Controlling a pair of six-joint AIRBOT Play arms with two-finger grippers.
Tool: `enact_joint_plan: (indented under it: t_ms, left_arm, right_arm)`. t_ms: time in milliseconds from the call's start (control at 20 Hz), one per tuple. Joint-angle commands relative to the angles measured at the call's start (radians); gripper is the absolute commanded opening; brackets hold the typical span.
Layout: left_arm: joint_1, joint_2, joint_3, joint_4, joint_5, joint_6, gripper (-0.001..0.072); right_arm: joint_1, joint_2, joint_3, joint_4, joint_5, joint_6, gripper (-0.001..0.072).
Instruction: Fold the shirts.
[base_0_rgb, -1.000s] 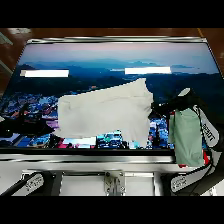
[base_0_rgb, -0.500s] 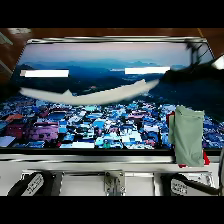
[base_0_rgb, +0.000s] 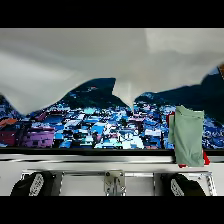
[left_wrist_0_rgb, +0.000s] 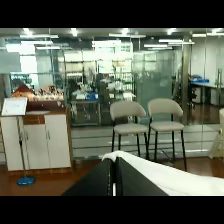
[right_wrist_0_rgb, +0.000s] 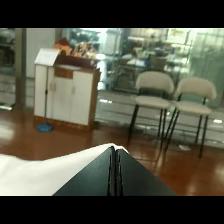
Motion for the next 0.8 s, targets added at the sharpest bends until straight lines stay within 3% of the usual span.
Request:
enact_joint_plan:
  t_ms: [0,200,450,600,750]
  left_arm:
    - [0.000,0.062,0.053,0.203,-0.080,-0.078,0.0037]
    - [0.000,0.052,0.008,0.275,-0.288,-0.075,0.0037]
    - [0.000,0.052,-0.258,0.274,-0.352,-0.048,0.0037]
    - [0.000,0.032,-0.511,0.274,-0.312,-0.048,0.0037]
    - [0.000,-0.065,-0.712,0.246,-0.193,-0.037,0.0037]
  right_arm:
    - [0.000,0.107,0.027,-0.199,0.148,0.106,0.0049]
    - [0.000,0.072,0.027,-0.272,0.360,0.125,0.0049]
    - [0.000,-0.114,0.005,-0.272,0.674,0.153,0.0049]
    - [0.001,-0.263,-0.125,-0.254,0.660,0.154,0.0049]
    - [0.002,-0.443,-0.241,-0.137,0.489,0.154,0.0049]
